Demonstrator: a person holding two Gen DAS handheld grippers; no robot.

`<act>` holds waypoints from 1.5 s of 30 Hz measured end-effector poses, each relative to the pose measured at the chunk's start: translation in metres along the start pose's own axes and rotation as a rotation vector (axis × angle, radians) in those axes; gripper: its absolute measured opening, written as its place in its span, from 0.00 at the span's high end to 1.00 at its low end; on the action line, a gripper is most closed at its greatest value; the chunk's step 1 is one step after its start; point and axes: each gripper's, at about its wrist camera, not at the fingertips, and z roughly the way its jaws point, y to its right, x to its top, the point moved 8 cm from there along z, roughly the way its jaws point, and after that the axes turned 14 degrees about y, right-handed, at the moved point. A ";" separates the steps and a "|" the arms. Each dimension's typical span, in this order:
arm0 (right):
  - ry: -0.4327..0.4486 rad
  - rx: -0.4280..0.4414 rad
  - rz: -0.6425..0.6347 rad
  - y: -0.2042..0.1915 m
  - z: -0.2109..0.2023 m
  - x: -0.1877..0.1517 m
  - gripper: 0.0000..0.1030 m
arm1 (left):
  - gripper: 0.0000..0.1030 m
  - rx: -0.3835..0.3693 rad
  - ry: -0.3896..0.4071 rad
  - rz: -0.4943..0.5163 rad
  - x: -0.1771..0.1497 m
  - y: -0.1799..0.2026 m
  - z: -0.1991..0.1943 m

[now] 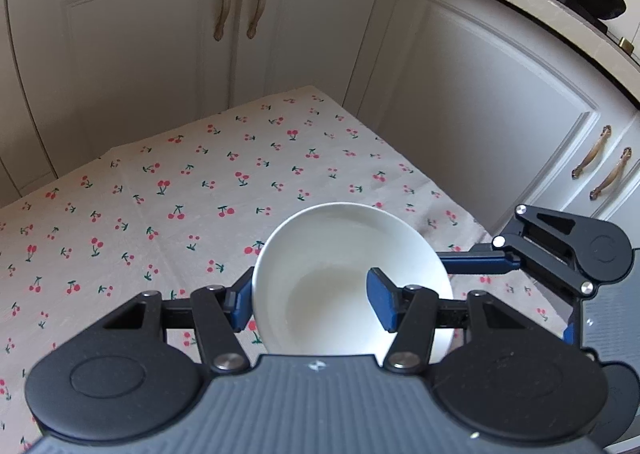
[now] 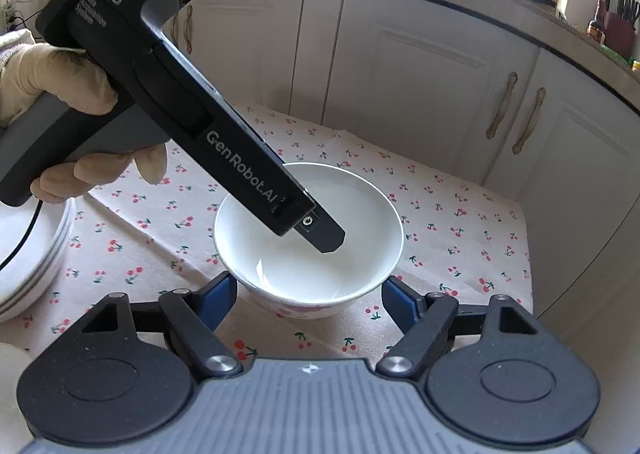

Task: Organize plates and bowls
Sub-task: 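Lift the pink-flowered bowl with both grippers and lower it into the nested white bowls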

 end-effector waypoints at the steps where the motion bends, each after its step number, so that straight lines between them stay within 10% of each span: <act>1: 0.004 0.001 0.000 -0.001 -0.004 0.002 0.19 | 0.46 -0.001 0.003 0.002 0.000 0.002 -0.003; 45: 0.083 0.025 -0.026 -0.095 -0.149 0.006 0.19 | 0.44 -0.010 0.072 0.077 -0.052 0.100 -0.158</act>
